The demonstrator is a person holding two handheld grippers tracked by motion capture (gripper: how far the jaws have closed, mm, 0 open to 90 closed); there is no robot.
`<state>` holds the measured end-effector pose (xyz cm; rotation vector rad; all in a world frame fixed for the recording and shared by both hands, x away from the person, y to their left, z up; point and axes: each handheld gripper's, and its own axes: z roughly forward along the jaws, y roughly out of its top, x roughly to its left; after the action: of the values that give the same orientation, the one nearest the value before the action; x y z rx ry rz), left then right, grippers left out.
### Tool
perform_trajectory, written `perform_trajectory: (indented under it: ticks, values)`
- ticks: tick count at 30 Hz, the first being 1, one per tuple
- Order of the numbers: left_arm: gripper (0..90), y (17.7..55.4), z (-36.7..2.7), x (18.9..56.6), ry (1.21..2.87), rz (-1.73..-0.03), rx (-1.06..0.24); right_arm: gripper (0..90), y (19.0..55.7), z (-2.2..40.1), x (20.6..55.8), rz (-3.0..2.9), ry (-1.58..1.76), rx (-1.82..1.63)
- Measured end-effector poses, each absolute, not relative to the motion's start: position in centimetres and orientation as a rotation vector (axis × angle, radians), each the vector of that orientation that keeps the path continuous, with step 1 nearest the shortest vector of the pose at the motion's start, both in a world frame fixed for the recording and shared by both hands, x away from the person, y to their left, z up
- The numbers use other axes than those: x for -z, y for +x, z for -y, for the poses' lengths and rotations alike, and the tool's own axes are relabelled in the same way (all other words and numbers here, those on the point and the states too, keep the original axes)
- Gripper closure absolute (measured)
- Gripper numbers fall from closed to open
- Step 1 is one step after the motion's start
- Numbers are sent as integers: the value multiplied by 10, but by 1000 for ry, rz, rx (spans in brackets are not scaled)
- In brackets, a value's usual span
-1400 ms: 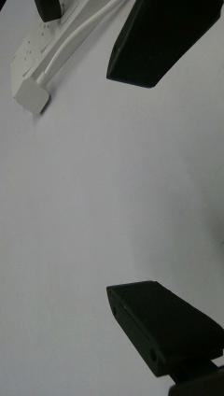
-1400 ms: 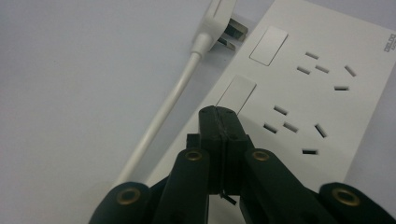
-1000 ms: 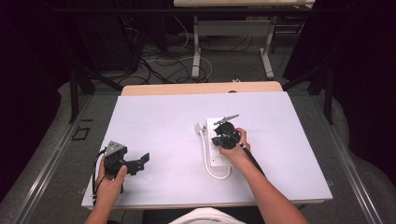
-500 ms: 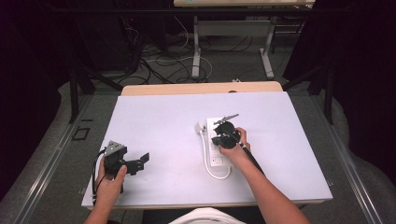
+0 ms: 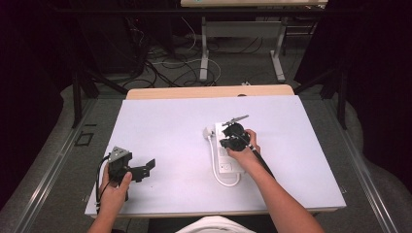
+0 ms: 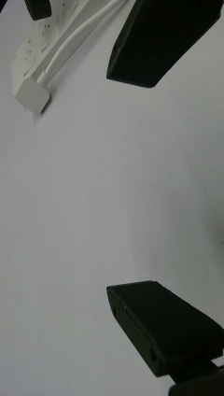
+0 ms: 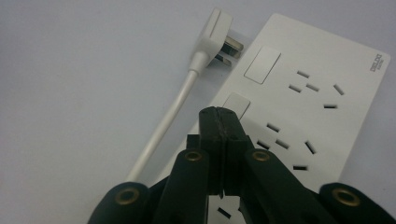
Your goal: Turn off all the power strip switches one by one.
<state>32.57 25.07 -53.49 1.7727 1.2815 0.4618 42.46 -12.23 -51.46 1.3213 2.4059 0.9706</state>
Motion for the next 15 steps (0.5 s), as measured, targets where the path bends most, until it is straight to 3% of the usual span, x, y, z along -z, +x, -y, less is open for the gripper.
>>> perform_trajectory:
  ticks: [15]
  values:
    - [5, 326, -251, 535, 1774, -1280, -463, 866, 437, 124, 504, -2406, 1313, -980]
